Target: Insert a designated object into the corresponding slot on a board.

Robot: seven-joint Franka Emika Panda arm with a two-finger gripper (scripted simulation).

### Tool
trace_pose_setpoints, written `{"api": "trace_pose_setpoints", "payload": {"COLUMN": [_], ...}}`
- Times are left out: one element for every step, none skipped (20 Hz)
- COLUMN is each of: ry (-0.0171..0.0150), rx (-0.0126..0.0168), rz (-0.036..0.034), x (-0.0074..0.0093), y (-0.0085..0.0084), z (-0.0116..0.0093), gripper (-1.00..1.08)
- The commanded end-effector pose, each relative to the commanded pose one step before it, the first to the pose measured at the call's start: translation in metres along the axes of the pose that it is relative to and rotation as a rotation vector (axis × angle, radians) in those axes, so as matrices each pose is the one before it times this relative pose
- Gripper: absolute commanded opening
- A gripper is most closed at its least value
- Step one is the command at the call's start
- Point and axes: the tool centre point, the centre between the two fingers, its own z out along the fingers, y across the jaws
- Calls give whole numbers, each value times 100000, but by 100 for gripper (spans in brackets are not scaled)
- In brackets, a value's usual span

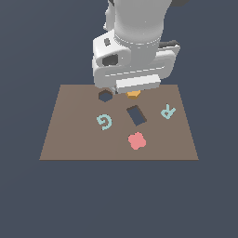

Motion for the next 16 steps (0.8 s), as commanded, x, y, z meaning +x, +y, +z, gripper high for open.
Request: {"api": "trace_pose_setpoints", "payload": {"ry": [-57,-4,-4,-4,-5,-6,-5,-5,-4,-4,-4,-5,-6,-8,-10,-12], "rx": [5,-6,-6,-9,-13,-15,-14,-12,-11,-11,-12,-15,-18,-24,-30,-36], "rz": [-5447,-2003,-1891,-1777,-1659,-1533,-1403,-1273,-1143,-1012,-884,-753,-625,-493,-364,-236], "x": [-1286,-458,-431,-404,-375,-346,-316,-287,-257,-228,-198,-168,-139,-109,-79,-50], "y": [-908,-334,-314,-292,-270,-247,-225,-204,-183,-161,-139,-115,-92,-66,-42,-18], "z": [1638,603,572,542,510,475,436,396,357,318,279,241,204,167,130,94], "gripper": [100,100,100,100,100,100,100,100,100,100,100,100,100,100,100,100]}}
